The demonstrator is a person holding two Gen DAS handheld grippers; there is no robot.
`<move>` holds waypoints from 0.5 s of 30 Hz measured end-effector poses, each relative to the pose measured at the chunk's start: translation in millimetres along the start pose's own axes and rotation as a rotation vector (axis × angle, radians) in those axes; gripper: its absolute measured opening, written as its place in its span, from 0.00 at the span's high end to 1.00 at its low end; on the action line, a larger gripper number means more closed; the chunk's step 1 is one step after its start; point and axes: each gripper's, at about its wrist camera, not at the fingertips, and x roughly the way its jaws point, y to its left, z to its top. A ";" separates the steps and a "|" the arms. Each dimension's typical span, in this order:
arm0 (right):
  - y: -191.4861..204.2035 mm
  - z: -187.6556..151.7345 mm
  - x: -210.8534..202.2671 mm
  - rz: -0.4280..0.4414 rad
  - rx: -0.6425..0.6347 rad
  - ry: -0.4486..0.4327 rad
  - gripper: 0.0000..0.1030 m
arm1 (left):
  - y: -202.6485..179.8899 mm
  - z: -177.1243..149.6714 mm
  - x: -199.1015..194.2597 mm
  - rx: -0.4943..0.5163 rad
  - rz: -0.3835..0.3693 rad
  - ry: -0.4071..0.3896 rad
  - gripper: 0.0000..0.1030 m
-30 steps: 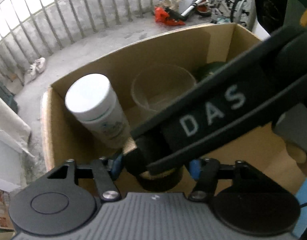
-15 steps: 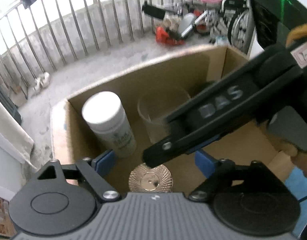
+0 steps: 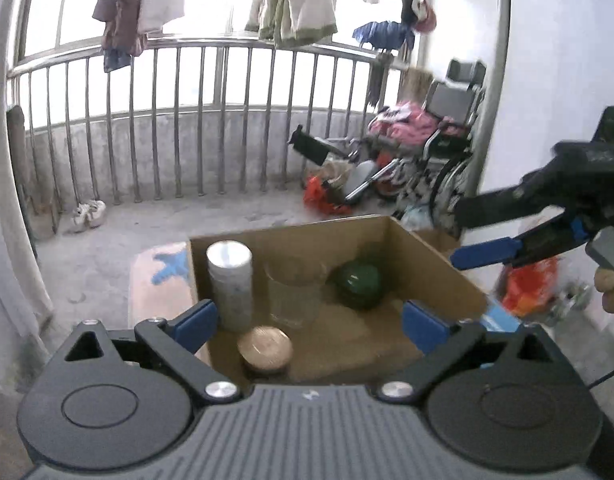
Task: Organize rigid objects
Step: 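Move both tools to the green dropper bottle and close around it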
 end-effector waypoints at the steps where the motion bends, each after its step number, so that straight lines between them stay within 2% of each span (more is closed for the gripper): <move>1: 4.5 -9.6 -12.1 0.008 -0.016 -0.015 0.26 | -3.8 -9.4 -5.3 -0.009 -0.004 -0.011 0.03; 5: 15.7 -46.7 -41.1 -0.027 -0.089 -0.078 0.23 | -20.5 -49.5 -11.7 -0.041 -0.012 -0.042 0.03; 7: 16.8 -70.0 -43.6 -0.063 -0.122 -0.110 0.22 | -33.5 -70.0 -10.9 -0.020 -0.010 -0.046 0.03; 12: 14.5 -125.3 -9.0 -0.152 -0.221 -0.122 0.22 | -63.7 -111.4 11.1 0.104 0.059 -0.023 0.04; 15: 18.6 -144.4 23.4 -0.206 -0.297 -0.094 0.23 | -74.1 -122.0 25.2 0.147 0.085 -0.027 0.05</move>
